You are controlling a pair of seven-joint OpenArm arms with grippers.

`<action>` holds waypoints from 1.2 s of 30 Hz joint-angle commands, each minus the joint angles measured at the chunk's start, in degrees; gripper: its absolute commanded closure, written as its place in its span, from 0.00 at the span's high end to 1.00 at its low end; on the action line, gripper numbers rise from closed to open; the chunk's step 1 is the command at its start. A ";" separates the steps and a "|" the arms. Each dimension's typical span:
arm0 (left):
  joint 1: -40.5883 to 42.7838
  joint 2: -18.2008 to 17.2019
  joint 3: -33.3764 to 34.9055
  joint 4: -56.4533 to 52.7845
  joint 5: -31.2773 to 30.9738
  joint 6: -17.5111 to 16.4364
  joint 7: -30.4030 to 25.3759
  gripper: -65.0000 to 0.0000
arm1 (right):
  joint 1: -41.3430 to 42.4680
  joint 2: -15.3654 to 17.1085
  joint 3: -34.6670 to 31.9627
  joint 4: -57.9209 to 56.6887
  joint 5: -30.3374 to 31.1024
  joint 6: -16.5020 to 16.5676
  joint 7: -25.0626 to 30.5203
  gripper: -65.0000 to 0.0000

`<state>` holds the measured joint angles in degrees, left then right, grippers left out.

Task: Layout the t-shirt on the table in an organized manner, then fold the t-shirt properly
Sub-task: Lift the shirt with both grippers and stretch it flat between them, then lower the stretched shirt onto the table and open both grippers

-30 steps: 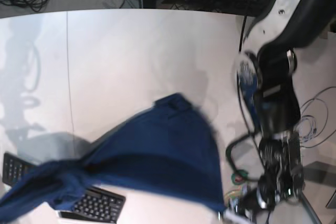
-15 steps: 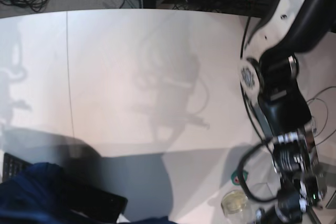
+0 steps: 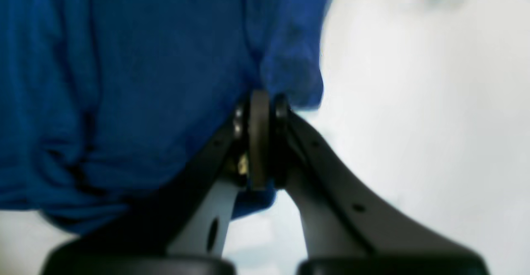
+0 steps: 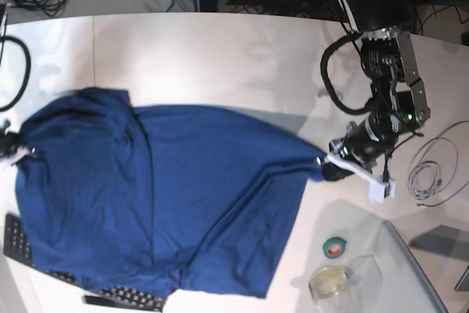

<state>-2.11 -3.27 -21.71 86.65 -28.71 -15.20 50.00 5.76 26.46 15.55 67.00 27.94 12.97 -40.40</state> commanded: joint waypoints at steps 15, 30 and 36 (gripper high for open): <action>8.83 -3.02 -0.31 5.17 -0.43 -0.40 -0.99 0.00 | -7.12 2.42 0.84 -1.46 -0.21 -0.36 5.19 0.00; 11.65 -5.83 -0.31 5.70 -0.08 -0.40 -0.99 0.00 | -6.42 2.60 0.67 -7.35 -0.30 -0.80 5.19 0.00; 14.02 -5.83 -0.31 5.88 -0.08 -0.40 -0.99 0.00 | -7.65 2.60 0.49 -8.85 -0.30 -0.80 5.02 0.00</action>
<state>12.29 -8.45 -21.87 91.48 -28.36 -15.35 49.95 -2.02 27.49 15.84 57.41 27.46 12.47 -35.90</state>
